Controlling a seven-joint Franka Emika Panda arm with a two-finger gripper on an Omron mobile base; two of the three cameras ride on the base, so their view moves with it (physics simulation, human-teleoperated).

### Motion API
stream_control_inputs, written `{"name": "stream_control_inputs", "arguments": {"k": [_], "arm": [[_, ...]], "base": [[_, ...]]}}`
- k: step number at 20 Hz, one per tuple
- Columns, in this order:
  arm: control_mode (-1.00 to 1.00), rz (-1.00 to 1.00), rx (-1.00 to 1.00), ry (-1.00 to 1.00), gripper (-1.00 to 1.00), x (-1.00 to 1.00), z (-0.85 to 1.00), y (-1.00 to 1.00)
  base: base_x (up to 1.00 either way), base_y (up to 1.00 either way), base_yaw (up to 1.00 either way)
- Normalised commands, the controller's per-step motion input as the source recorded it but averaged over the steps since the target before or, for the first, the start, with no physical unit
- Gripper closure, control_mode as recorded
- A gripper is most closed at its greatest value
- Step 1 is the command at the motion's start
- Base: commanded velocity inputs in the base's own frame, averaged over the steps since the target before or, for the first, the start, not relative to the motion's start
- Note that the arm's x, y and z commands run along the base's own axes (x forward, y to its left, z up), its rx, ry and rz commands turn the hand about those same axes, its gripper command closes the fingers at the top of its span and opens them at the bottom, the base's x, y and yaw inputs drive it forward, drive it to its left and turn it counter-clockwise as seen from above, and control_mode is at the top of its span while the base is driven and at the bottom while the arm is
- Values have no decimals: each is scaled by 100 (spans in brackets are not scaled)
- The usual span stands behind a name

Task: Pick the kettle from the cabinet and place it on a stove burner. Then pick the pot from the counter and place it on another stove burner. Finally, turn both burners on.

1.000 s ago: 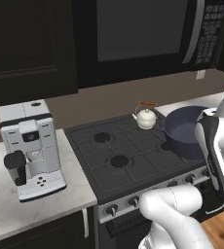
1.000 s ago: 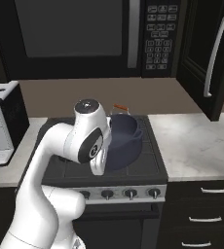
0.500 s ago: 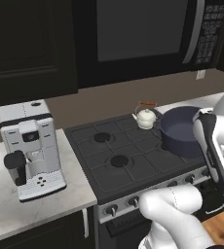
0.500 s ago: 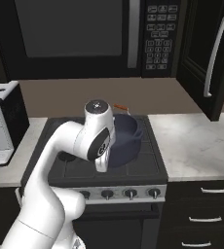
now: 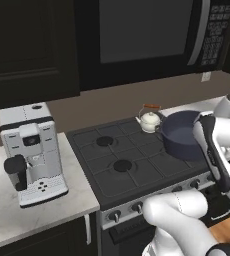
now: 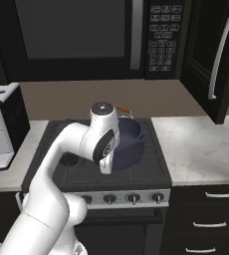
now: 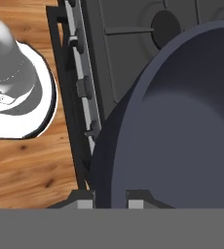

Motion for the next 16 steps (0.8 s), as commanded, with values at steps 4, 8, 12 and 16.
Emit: {"name": "stream_control_inputs", "arguments": {"k": [4, 8, 12, 16], "arm": [[-100, 1, 0, 0, 100, 13, -16, 0], [-100, 1, 0, 0, 100, 11, -17, 0], [-100, 1, 0, 0, 100, 10, -17, 0], [-100, 1, 0, 0, 100, 9, -16, 0]], "base": [[0, 0, 0], [0, 0, 0], [0, 0, 0], [0, 0, 0]]}}
